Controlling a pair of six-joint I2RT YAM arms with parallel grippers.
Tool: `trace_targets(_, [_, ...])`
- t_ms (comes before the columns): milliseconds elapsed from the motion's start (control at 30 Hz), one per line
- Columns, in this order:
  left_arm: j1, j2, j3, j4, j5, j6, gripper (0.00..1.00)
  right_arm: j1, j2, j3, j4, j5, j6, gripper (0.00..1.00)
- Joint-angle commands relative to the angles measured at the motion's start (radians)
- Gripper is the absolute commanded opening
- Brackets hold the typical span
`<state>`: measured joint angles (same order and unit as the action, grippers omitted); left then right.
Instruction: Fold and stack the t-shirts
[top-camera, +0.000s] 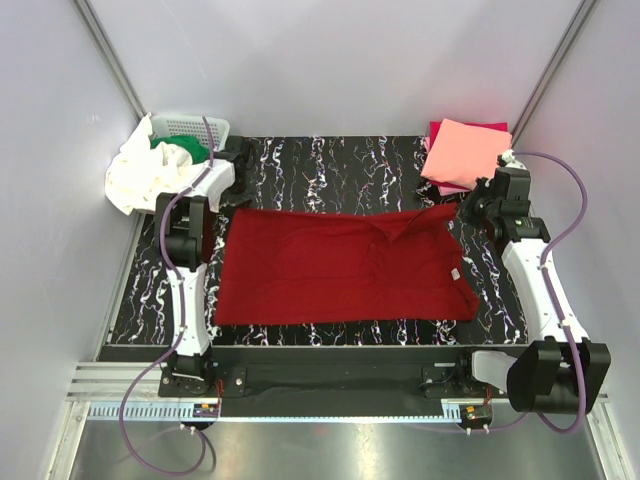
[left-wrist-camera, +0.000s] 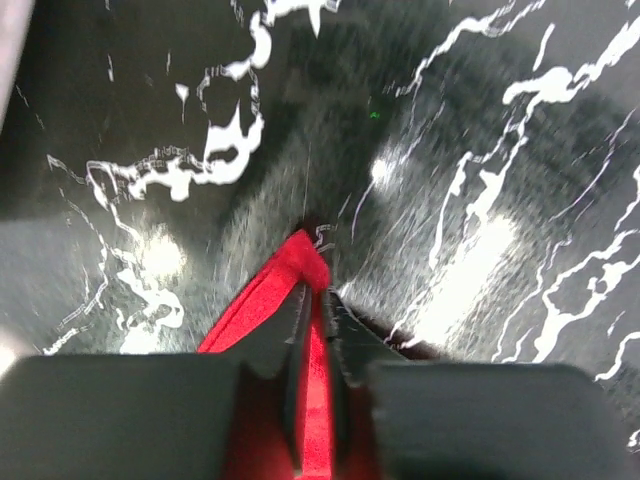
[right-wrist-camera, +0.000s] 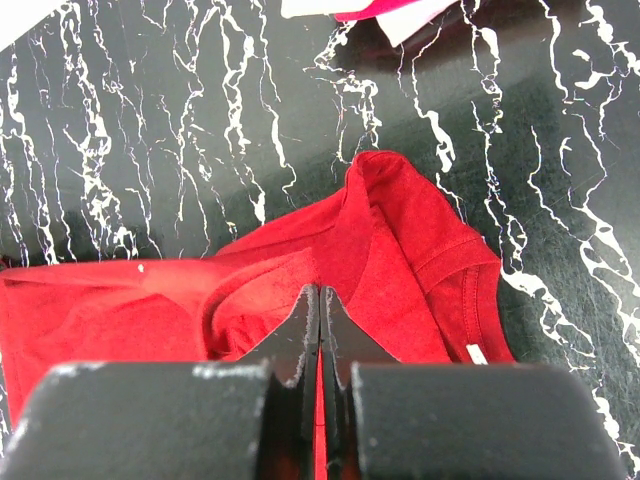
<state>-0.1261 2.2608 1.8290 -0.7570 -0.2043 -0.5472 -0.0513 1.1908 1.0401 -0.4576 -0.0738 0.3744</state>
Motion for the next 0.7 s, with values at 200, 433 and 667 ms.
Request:
trace_targets(200, [0.008, -0.009, 0.086, -0.048, 0.005, 0.024, 0.00, -0.005, 0.021, 0.070, 0.020, -0.008, -0.005, 0.00])
trace_targets(433, [0.008, -0.174, -0.085, -0.021, -0.012, 0.020, 0.00, -0.055, 0.010, 0.038, 0.019, -0.003, 0.011, 0.00])
trace_targets(667, [0.005, -0.290, -0.212, -0.021, -0.056, 0.023, 0.00, -0.064, 0.006, -0.021, 0.031, -0.021, 0.031, 0.00])
